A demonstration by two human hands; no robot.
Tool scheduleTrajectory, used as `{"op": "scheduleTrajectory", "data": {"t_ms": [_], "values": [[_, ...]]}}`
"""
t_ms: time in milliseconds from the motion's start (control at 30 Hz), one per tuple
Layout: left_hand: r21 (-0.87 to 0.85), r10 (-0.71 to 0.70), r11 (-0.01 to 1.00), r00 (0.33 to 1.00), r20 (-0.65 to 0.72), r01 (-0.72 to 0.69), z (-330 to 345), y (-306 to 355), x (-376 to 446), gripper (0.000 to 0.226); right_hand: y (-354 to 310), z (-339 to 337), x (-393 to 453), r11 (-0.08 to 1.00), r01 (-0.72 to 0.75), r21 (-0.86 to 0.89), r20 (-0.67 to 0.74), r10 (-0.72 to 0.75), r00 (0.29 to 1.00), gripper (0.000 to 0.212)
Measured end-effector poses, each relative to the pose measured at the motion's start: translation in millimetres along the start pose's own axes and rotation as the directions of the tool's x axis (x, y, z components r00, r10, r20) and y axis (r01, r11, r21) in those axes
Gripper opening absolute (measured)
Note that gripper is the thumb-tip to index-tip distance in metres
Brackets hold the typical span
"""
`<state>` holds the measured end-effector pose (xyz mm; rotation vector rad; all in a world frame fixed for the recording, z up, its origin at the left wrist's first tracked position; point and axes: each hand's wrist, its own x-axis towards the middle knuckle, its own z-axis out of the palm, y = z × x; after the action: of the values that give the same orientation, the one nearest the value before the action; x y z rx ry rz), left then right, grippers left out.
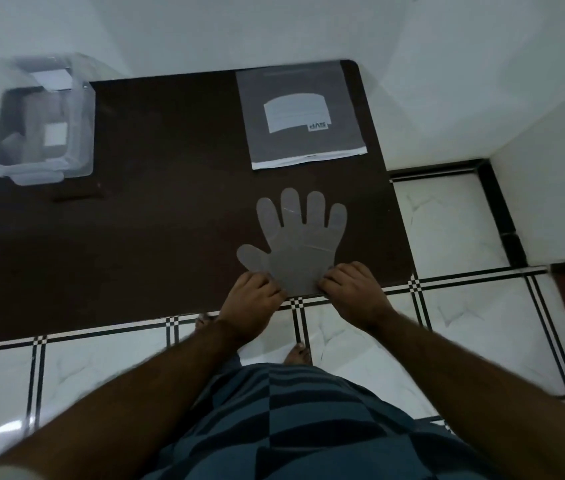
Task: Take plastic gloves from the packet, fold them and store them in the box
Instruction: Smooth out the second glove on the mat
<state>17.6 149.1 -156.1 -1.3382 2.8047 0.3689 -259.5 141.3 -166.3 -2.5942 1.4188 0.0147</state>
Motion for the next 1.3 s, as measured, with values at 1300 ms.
{"op": "scheduleTrajectory", "data": {"t_ms": [1300], "values": [[-0.868,-0.756,0.466,0.587,-0.291,0.169,-350.3,-484.6,-103.4,0.022,-298.0,-283.1,522.9,0.345,-0.101,0.933,-0.056,0.417,0.907,0.019]]}}
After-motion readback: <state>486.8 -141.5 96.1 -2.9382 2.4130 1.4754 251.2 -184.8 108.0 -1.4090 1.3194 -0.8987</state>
